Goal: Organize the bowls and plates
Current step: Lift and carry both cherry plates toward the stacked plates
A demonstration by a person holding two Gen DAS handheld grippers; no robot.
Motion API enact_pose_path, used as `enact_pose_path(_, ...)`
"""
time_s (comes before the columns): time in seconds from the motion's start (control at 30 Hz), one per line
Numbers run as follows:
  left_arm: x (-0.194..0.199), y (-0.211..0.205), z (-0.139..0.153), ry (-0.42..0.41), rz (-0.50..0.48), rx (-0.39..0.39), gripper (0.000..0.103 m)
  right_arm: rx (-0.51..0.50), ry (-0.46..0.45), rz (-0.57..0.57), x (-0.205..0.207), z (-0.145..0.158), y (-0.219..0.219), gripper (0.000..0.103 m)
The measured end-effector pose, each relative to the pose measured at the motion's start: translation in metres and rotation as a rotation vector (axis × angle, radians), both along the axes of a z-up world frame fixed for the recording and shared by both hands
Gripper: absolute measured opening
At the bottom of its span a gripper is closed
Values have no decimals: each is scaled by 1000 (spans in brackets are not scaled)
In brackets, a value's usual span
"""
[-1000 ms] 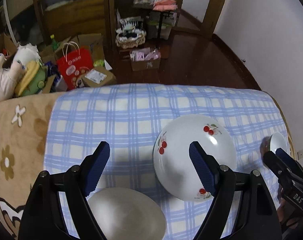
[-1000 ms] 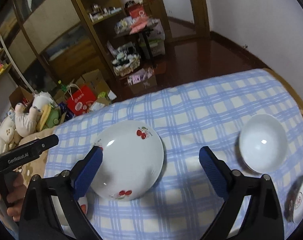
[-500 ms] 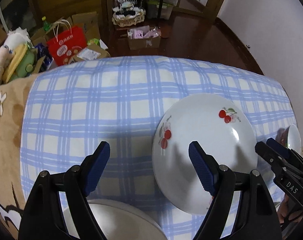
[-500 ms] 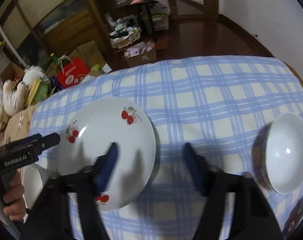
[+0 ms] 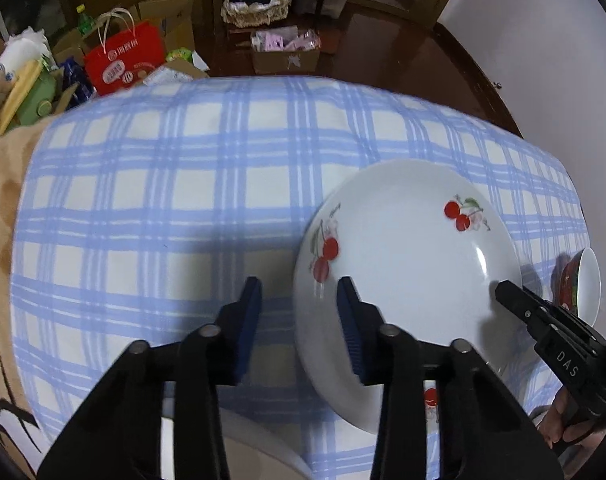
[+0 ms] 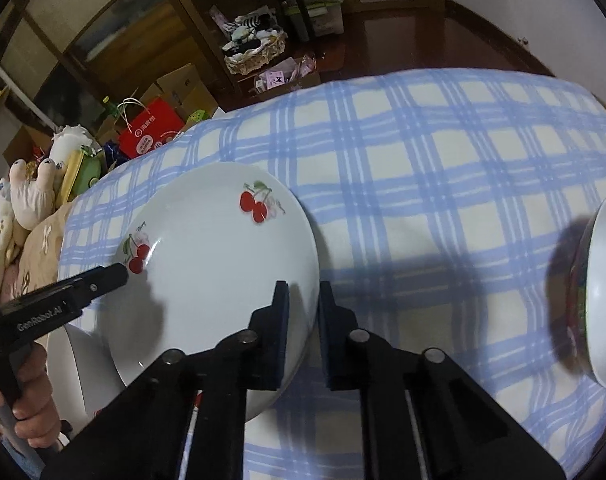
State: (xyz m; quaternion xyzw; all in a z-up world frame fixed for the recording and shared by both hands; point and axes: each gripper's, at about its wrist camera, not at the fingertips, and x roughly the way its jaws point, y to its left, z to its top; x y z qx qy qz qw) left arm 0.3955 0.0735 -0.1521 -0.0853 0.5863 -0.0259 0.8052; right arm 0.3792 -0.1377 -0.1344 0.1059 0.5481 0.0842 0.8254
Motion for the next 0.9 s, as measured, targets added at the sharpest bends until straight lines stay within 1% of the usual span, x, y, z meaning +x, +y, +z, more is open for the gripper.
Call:
enact_pose_path(0.03, 1, -1, -3, 7, 2, -2, 23, -5, 0, 4, 0, 0, 1, 11)
enact_pose_path(0.07, 2, -2, -6, 6, 3, 5, 21, -8, 1, 8, 0, 0, 1, 11)
enact_pose_path(0.17, 2, -6, -14, 2, 11, -21, 20, -17, 7, 20, 2, -1, 2, 11)
enact_pose_path(0.23, 1, -7, -14, -10, 9, -4, 20, -10, 11, 16, 4, -2, 1, 11)
enact_pose_path(0.3, 0, -7, -14, -22, 6, -5, 19, 4, 12, 13, 6, -3, -1, 11)
enact_pose_path(0.47, -4, -5, -6, -62, 3, -26, 16, 5, -5, 25, 4, -3, -2, 12)
enact_pose_path(0.5, -4, -6, -5, -66, -14, -22, 16, 1, -12, 26, 1, -2, -2, 12)
enact_pose_path(0.63, -2, -5, -2, -63, -20, -27, 16, -19, -28, 31, -7, 4, -1, 12)
enact_pose_path(0.77, -8, -11, 11, -84, -29, -11, 15, -9, -44, 22, -16, 13, -5, 12)
enact_pose_path(0.9, -15, -13, 24, -87, -46, -33, 15, -7, -63, 11, -25, 27, -10, 12)
